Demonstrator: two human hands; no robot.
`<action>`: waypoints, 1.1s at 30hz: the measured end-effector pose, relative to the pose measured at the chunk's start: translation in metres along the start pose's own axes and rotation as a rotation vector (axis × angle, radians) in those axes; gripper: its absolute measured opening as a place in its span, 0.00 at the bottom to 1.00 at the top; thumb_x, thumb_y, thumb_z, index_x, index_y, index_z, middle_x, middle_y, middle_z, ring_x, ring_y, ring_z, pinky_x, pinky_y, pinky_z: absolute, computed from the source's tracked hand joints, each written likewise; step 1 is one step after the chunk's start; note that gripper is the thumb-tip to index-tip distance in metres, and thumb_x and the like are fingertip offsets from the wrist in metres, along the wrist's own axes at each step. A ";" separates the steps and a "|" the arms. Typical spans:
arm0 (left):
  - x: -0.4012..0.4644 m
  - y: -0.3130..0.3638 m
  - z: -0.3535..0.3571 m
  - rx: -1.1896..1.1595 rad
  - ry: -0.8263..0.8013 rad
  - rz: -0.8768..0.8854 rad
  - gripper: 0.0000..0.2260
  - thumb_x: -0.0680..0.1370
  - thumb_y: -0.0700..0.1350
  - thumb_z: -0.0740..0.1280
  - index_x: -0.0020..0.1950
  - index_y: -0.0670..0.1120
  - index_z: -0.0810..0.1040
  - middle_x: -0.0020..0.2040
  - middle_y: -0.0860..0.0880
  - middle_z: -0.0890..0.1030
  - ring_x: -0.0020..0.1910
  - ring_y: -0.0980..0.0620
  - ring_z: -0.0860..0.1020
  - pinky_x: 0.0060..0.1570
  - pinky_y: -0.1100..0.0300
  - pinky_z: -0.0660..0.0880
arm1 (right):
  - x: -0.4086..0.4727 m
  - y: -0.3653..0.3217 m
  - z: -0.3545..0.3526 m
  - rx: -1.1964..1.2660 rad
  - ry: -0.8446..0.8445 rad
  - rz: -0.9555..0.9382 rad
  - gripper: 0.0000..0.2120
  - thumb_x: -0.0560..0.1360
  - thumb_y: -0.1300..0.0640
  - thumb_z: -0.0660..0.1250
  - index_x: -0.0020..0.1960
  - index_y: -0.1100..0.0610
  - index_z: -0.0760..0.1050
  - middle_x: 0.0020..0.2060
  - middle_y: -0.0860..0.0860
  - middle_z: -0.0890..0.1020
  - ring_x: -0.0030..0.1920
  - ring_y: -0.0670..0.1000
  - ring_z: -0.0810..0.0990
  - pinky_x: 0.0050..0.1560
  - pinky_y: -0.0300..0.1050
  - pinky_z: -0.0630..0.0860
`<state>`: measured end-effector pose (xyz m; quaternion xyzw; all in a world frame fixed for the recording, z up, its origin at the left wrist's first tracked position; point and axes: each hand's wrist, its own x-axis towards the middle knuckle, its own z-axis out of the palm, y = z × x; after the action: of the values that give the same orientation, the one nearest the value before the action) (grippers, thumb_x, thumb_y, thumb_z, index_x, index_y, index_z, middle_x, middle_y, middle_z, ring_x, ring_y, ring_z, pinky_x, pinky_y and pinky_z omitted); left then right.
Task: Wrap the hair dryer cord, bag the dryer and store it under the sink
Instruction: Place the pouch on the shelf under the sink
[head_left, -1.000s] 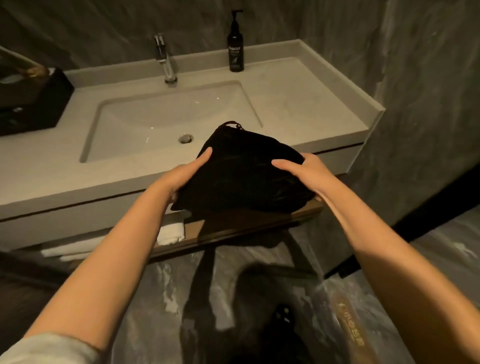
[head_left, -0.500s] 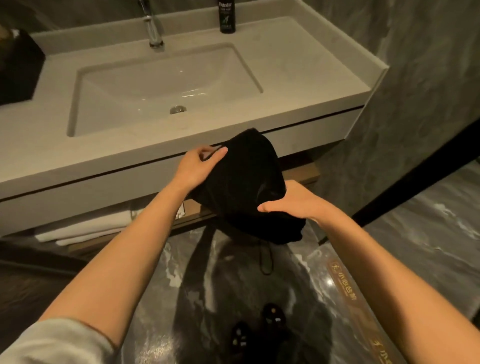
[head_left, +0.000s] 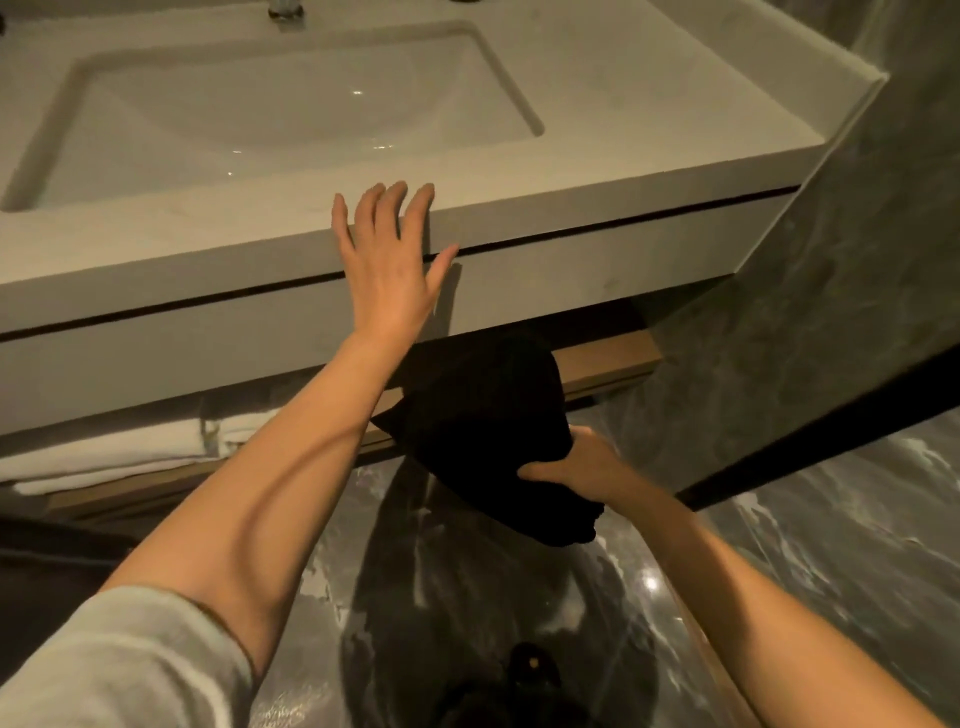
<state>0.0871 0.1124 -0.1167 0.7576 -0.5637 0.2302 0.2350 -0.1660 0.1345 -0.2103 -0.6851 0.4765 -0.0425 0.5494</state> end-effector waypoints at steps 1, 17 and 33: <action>0.001 0.000 0.007 0.017 0.061 0.003 0.23 0.79 0.57 0.60 0.68 0.46 0.72 0.65 0.41 0.75 0.67 0.41 0.70 0.71 0.42 0.56 | 0.011 0.006 0.002 -0.017 -0.002 0.007 0.14 0.67 0.48 0.76 0.45 0.41 0.72 0.41 0.35 0.76 0.37 0.32 0.77 0.31 0.22 0.70; 0.017 -0.022 0.069 0.185 0.625 0.110 0.21 0.76 0.62 0.62 0.57 0.47 0.80 0.52 0.43 0.81 0.55 0.46 0.70 0.59 0.50 0.62 | 0.209 0.062 0.056 0.096 0.245 -0.038 0.25 0.67 0.56 0.76 0.61 0.61 0.76 0.57 0.58 0.81 0.58 0.57 0.79 0.54 0.44 0.74; 0.020 -0.022 0.073 0.264 0.716 0.124 0.22 0.77 0.62 0.60 0.56 0.47 0.80 0.50 0.43 0.81 0.51 0.42 0.78 0.59 0.50 0.64 | 0.298 0.072 0.078 0.146 0.336 -0.067 0.29 0.68 0.53 0.75 0.66 0.60 0.72 0.60 0.57 0.79 0.60 0.58 0.77 0.58 0.47 0.73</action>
<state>0.1194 0.0577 -0.1640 0.6177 -0.4562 0.5644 0.3029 -0.0024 -0.0144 -0.4370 -0.6419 0.5341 -0.2089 0.5089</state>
